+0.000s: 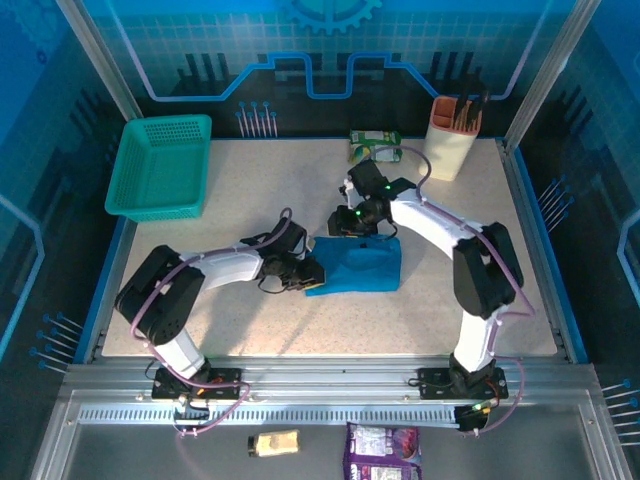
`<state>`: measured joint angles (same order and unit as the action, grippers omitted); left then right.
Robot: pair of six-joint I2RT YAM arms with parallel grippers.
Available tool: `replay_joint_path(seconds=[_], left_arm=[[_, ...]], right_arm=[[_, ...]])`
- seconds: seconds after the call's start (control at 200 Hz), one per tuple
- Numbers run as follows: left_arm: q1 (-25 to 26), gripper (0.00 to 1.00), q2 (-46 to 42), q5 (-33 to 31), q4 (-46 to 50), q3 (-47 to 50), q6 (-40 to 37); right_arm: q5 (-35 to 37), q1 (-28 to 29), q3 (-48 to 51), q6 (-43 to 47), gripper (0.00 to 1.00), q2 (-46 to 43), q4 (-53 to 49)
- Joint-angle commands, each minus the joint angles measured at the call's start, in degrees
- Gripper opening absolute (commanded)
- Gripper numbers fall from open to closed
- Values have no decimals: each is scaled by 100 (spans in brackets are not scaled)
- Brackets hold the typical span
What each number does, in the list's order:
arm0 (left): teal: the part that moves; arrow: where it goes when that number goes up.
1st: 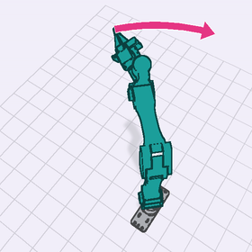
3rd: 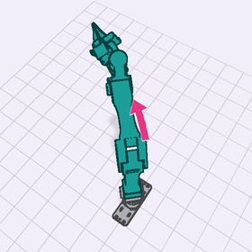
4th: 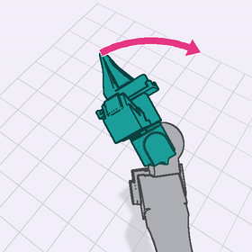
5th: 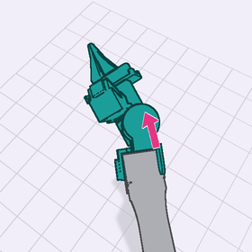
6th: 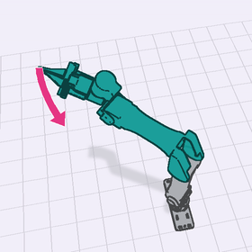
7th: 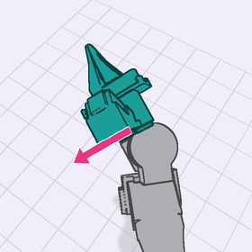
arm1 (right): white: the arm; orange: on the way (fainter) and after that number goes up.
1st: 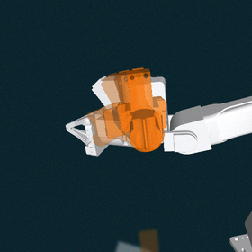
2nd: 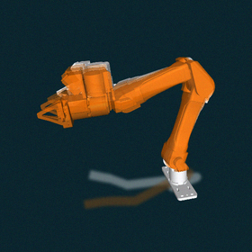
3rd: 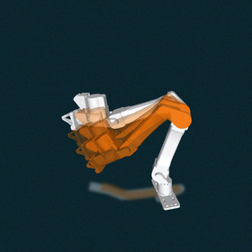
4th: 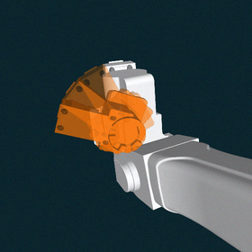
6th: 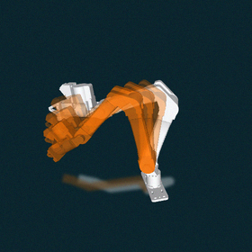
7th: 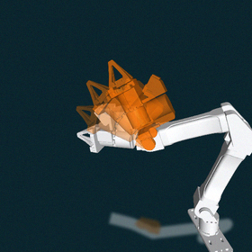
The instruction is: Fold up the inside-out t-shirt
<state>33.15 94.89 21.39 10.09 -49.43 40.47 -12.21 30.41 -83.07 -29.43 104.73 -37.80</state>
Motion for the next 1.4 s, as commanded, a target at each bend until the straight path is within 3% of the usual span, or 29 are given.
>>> replay_joint_path(seconds=[0.0,0.09,0.155,0.18,0.46,0.825,1.021,1.231,1.261,1.291,1.331,1.396], left_arm=[[-55,28,-458,-207,365,-15,-5],[-202,32,-645,-575,613,8,-167],[-371,33,-719,-695,726,48,-239],[-456,33,-737,-680,740,75,-258],[-939,34,-895,-491,817,353,-518],[-1026,33,-1150,-625,1021,444,-566],[-1133,33,-1177,-557,1059,470,-536],[-1149,33,-1092,-577,1174,313,-584],[-1152,33,-1085,-579,1171,301,-584],[-1154,33,-1059,-576,1179,289,-567],[-1163,34,-1027,-545,1164,267,-557],[-1170,34,-960,-478,1156,231,-540]], right_arm=[[1261,441,379,-4,52,-458,-974],[1925,797,704,-294,70,-825,-1076],[2291,1034,907,-461,95,-976,-1055],[2410,1110,961,-538,100,-997,-1031],[2837,1533,803,-1099,100,-255,-1063],[2755,1161,808,-707,100,610,-294],[2813,415,1238,-226,98,598,-74],[2806,-808,1499,611,97,344,35],[2651,-1002,1481,805,83,326,40],[2358,-1200,1454,972,79,308,106],[2207,-1463,1378,1111,86,307,124],[2279,-1746,1163,1343,89,380,5]])
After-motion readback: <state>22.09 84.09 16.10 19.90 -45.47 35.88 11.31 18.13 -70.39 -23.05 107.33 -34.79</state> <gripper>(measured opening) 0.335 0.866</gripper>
